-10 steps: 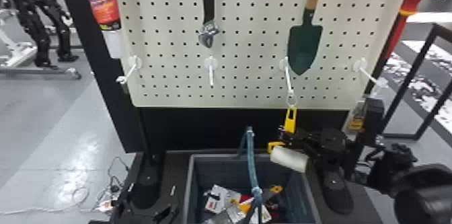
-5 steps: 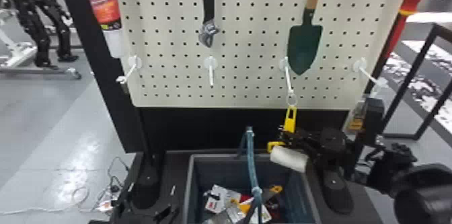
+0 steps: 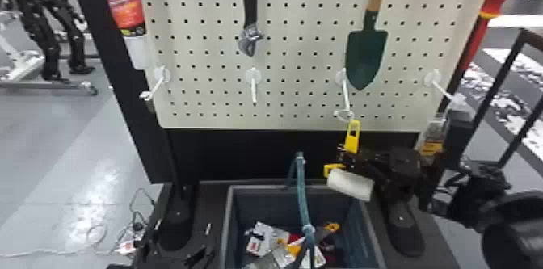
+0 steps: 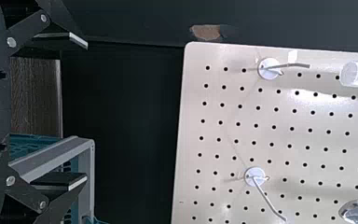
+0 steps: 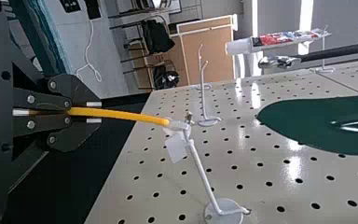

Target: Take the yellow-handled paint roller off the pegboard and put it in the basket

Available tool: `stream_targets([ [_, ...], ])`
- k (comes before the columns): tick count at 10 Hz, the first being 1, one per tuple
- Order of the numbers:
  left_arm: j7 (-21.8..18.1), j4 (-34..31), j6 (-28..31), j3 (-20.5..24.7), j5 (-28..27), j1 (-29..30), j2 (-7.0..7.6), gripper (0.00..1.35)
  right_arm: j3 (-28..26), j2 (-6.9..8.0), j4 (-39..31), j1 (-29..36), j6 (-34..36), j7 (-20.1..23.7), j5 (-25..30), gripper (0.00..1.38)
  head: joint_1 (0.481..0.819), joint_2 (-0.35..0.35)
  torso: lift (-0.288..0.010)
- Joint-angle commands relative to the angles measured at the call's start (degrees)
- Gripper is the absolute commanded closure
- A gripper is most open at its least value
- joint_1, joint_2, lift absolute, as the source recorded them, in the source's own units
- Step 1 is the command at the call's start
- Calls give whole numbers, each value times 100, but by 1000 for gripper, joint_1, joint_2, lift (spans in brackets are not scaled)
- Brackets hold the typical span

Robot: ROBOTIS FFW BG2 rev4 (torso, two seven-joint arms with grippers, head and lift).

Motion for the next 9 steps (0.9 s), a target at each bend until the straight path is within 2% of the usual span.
stream_targets([
  [1,0,-2,8,-8,-5,9,-24,289,-175,-55,-248,151,119,0,37,1274,549,0,-100],
  [3,0,-10,35,-8,-14,27,-24,289,-474,-99,-573,344,278,-9,169,1274,549,0,-100],
  [6,0,-19,44,-17,-14,27,-24,289,-570,-72,-722,459,330,-26,177,1274,549,0,-100],
  [9,0,-19,61,-26,-14,44,-24,289,-746,-81,-916,749,893,-18,283,1274,549,0,-100],
])
